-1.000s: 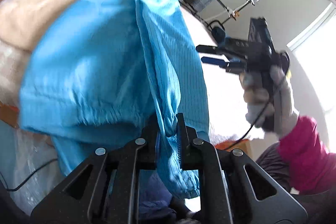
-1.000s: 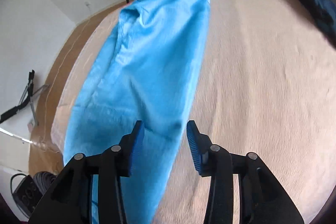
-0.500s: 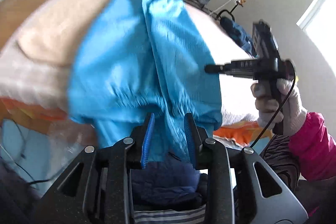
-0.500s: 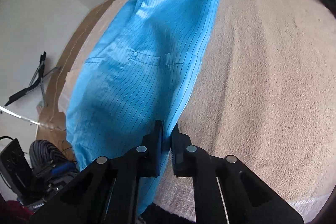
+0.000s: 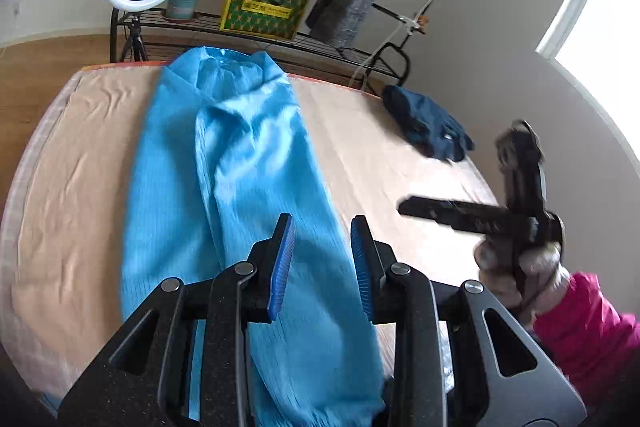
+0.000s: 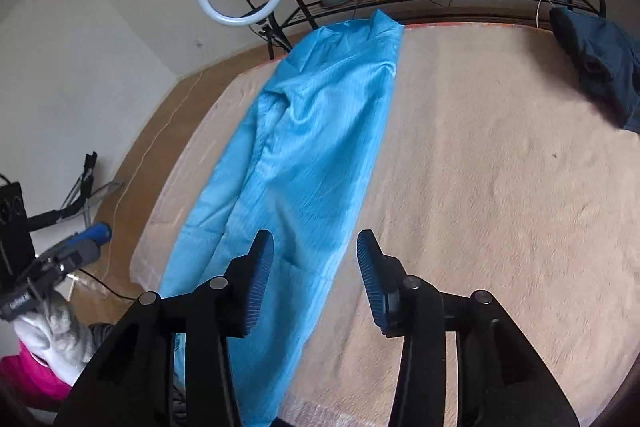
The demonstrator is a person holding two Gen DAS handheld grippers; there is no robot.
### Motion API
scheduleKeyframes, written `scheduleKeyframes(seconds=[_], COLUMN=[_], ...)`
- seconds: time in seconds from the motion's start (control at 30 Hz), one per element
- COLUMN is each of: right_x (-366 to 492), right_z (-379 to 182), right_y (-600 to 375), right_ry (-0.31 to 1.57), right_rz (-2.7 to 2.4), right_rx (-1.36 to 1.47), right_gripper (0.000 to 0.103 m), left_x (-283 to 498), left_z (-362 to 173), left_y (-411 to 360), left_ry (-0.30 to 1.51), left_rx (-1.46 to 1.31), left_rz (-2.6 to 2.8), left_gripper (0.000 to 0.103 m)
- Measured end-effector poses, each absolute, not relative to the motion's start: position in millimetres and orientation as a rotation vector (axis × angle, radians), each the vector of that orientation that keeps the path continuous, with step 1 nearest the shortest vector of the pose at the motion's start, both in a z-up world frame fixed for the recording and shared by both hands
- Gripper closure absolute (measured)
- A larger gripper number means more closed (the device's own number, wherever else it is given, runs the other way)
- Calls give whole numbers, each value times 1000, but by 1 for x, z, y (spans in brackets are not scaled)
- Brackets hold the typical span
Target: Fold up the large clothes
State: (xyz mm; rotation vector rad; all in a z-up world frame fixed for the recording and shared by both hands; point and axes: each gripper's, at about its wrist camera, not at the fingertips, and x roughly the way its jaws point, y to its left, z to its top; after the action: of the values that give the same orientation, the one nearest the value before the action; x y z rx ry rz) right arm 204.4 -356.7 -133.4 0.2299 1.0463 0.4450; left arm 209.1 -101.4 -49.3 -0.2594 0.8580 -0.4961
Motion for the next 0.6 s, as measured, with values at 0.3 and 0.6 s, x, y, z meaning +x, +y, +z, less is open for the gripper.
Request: scheduleKeyframes(seconds=[0.3,0.6], right_x=[299,439], right_z=[-145,-195], right_y=[-389,-400], right_ry=[1016,1022], right_rz=[508,497], right_rx=[368,460], right_gripper=[61,61], left_x=[284,319], left_z=[-117,-199], left_y=[-159,-156], left_ry=[961,1113], left_rx=[-184,-168], left_rz=[-583,-555], left_gripper=[75,75])
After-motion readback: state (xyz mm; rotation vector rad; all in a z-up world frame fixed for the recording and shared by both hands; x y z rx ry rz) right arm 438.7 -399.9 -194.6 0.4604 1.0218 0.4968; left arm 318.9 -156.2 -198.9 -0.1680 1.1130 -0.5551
